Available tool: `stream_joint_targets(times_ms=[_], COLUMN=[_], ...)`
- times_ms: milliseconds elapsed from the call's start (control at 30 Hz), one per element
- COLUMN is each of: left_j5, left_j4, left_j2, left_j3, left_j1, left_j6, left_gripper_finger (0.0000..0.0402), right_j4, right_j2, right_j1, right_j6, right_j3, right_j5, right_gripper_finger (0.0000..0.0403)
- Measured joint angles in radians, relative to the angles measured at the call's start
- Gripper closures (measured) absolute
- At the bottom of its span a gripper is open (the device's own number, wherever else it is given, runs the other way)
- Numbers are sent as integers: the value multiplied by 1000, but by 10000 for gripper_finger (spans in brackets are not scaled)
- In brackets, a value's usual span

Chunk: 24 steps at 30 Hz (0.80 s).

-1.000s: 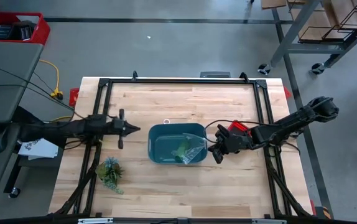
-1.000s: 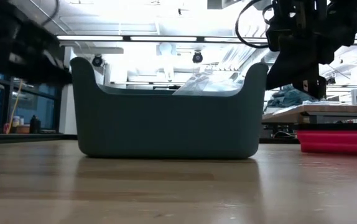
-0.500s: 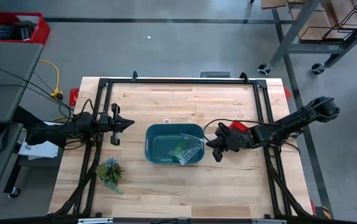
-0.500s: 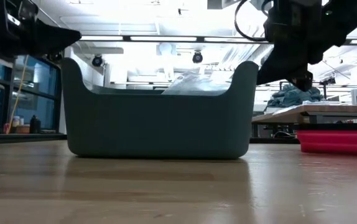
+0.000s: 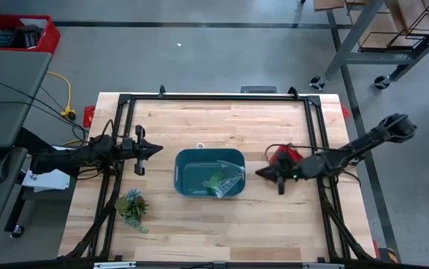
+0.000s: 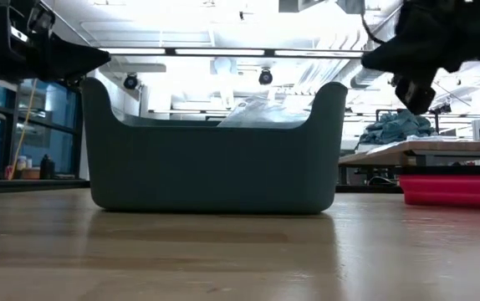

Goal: Roll bandage
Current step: Return to Home Position

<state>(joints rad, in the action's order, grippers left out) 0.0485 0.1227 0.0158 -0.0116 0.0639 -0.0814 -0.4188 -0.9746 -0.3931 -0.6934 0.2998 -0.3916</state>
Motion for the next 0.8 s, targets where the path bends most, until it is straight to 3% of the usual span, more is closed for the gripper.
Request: stream_joint_targets(times_ms=[167, 567, 800], left_j5=[0, 0, 0], left_j4=[-4, -6, -7], left_j2=[1, 1, 1], left_j3=[0, 0, 0], left_j1=[0, 0, 0], left_j6=[0, 0, 0], left_gripper_finger=[400, 400, 400], right_j4=[-276, -129, 27], right_j2=[134, 205, 210], right_j1=[106, 453, 532], right_j6=[158, 369, 484], right_j3=[-171, -290, -290], right_j5=[15, 458, 632], right_gripper_finger=[403, 403, 403])
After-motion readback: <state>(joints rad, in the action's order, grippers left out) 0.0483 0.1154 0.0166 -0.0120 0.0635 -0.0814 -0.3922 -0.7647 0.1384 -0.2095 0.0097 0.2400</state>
